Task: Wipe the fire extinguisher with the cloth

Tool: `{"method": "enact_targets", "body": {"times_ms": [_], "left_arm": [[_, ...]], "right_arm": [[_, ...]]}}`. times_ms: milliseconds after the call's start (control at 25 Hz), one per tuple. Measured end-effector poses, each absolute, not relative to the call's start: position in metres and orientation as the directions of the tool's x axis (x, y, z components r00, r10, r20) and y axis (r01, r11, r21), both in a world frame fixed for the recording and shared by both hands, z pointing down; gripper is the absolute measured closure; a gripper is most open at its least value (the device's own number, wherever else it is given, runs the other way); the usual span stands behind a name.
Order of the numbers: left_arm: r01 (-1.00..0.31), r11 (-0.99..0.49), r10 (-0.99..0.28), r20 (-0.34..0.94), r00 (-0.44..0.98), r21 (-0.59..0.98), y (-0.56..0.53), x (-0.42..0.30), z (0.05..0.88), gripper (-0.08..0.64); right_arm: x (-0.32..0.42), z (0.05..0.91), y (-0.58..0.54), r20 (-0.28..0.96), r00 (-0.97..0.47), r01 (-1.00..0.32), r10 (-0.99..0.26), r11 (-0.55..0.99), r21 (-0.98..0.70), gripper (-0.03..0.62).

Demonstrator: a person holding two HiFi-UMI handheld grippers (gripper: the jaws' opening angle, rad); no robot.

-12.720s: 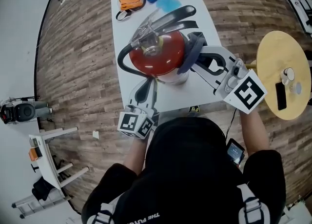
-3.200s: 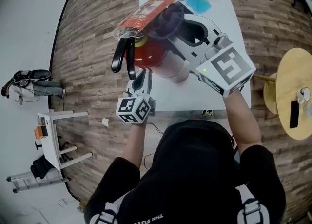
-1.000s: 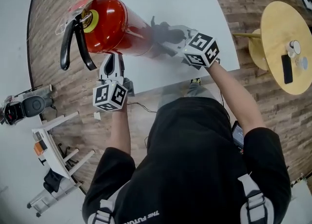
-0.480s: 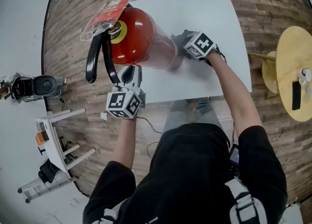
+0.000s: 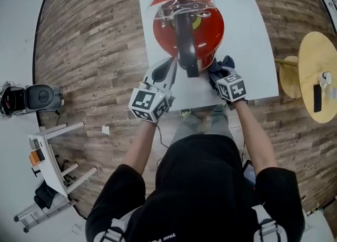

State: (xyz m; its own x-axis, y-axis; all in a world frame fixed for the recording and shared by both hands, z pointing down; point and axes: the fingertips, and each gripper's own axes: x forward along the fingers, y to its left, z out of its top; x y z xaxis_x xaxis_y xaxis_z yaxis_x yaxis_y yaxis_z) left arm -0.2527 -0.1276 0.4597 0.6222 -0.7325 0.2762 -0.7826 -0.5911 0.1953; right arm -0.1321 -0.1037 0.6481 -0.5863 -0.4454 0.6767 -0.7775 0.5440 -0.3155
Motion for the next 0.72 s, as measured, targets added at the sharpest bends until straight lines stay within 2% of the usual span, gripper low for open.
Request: {"method": "enact_targets", "body": {"times_ms": [200,400,560,720], "left_arm": [[-0.656,-0.729,-0.611,0.247,0.752,0.196,-0.121,-0.257,0.458,0.537],[-0.621,-0.75,-0.575,0.242,0.782,0.226,-0.099,-0.288,0.467,0.537],[-0.676,-0.701,-0.622,0.268,0.736,0.228,-0.084,-0.349,0.47,0.537],[-0.739,-0.639,-0.676,0.305,0.671,0.211,-0.074,-0.409,0.474,0.537]], "right_arm": [[-0.181,0.645,-0.069,0.706,-0.499,-0.854,-0.502,0.425,-0.301,0.5],[-0.26,0.641,-0.072,0.675,-0.504,-0.862,-0.54,0.365,-0.351,0.497],[-0.29,0.634,-0.122,0.613,-0.411,-0.876,-0.675,0.105,-0.471,0.497],[-0.293,0.625,-0.147,0.593,-0.205,-0.836,-0.779,-0.176,-0.52,0.497]]}}
